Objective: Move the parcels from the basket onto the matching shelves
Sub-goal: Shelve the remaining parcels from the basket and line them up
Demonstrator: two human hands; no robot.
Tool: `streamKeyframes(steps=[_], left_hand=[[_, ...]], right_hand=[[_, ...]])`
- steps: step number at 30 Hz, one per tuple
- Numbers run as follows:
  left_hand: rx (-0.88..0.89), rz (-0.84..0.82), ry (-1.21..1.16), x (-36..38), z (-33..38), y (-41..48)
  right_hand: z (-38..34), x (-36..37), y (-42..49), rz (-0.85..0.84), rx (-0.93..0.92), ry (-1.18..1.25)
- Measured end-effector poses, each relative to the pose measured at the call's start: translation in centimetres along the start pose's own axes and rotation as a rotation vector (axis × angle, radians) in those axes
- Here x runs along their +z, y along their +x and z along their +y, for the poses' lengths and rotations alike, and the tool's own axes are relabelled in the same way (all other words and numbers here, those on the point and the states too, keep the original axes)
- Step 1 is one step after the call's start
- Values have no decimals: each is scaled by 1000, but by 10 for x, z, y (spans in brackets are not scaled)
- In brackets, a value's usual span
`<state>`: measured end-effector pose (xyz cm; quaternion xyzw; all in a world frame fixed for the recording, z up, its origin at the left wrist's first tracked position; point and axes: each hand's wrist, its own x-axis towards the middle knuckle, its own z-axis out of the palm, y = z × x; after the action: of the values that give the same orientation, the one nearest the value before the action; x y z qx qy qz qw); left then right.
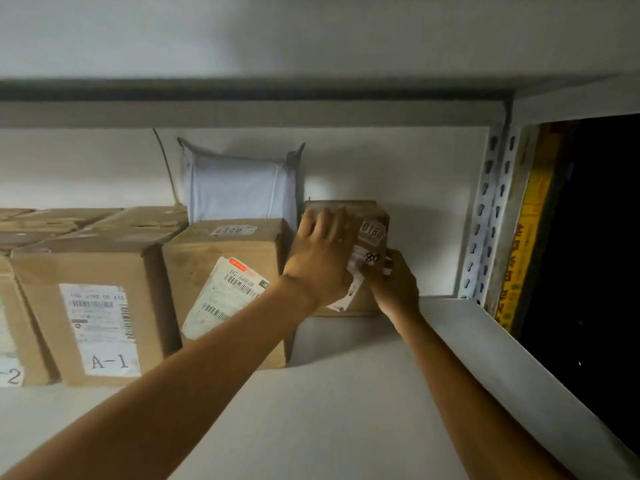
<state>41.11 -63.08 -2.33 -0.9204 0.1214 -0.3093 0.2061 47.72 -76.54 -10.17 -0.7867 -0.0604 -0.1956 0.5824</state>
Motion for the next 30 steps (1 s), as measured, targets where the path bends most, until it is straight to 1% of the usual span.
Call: streamKeyframes(steps=[2, 4, 7, 9, 14, 18, 22, 23, 25, 27, 29, 30], left_hand=[[-3, 17, 7, -1, -1, 0], [-41, 38, -5, -6, 0, 2], [-122, 14, 10, -12, -3, 3], [-141, 17, 18, -12, -11, 0], [-140, -15, 41, -16, -13, 2], [-134, 1, 61, -19, -18, 9], [-124, -36, 87, -20, -21, -2], [-102, -6, 67, -22, -22, -6], [-53, 110, -16, -28, -28, -22], [-66, 223, -89, -32, -39, -43], [-126, 256, -68, -29, -52, -62], [-154, 237, -39, -25, -57, -71]], right_hand=[[3, 0, 1, 22, -18, 3], [2, 1, 4, -5, -34, -11], [-4, 15, 2, -34, -48, -18], [-6, 25, -1, -23, -47, 4], [-5, 28, -1, -6, -68, 15], [-8, 32, -2, 7, -45, 49], [-9, 36, -4, 18, -44, 77], [-9, 37, -6, 19, -39, 95], [-10, 38, -8, 23, -37, 102], [-11, 37, -10, 40, -40, 74], [-13, 37, -12, 45, -56, 28], [-14, 37, -14, 44, -61, 3]])
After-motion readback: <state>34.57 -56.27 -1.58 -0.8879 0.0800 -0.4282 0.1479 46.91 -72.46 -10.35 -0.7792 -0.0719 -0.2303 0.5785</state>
